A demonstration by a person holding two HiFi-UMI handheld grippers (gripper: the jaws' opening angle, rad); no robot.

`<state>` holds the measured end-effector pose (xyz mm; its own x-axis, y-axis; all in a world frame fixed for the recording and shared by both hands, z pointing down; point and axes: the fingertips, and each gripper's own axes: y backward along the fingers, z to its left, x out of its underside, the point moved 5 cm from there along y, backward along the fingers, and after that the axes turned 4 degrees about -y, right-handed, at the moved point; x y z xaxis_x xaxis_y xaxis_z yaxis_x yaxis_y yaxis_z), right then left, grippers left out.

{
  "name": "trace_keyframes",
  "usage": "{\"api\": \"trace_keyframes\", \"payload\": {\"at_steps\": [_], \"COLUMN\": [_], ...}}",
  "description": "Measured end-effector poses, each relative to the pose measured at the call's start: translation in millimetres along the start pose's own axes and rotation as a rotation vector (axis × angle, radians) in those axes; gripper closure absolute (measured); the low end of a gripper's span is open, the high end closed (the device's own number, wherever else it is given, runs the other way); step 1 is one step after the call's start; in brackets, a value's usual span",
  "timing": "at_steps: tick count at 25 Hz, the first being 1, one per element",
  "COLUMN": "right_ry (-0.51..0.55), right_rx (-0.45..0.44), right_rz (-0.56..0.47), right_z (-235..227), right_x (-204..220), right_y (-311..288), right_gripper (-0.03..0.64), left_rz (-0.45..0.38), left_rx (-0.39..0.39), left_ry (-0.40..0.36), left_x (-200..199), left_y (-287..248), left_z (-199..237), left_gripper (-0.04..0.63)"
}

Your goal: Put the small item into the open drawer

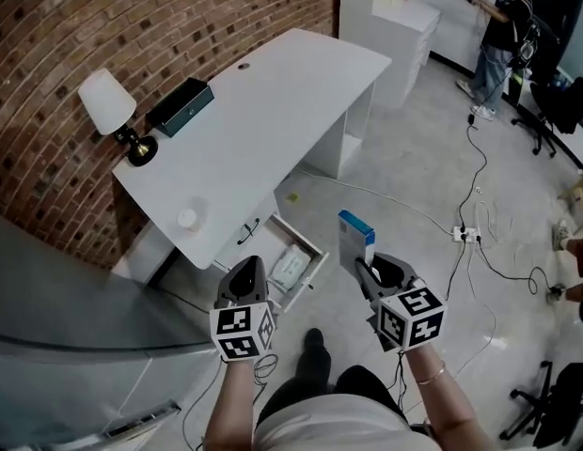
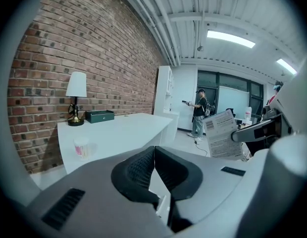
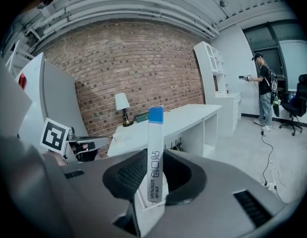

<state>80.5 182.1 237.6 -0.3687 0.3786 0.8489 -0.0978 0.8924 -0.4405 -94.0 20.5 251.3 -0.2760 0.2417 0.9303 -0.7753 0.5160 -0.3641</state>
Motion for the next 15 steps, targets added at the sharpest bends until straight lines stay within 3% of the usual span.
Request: {"api": "trace_keyframes", "payload": {"at_steps": [15], "right_ry": [0.006], "right_rx": [-0.026], "right_rz": [0.098], "right_z": [-16.6], "right_x": [0.8], "right_y": [-96.1], "right_gripper": [0.517], "left_rz": [0.059], "left_rx": [-0.007], "left_ry": [0.035], "left_x": [16.9], "left_y": [-71.5], "left_z": [43.2], "left_gripper": [0.574]}}
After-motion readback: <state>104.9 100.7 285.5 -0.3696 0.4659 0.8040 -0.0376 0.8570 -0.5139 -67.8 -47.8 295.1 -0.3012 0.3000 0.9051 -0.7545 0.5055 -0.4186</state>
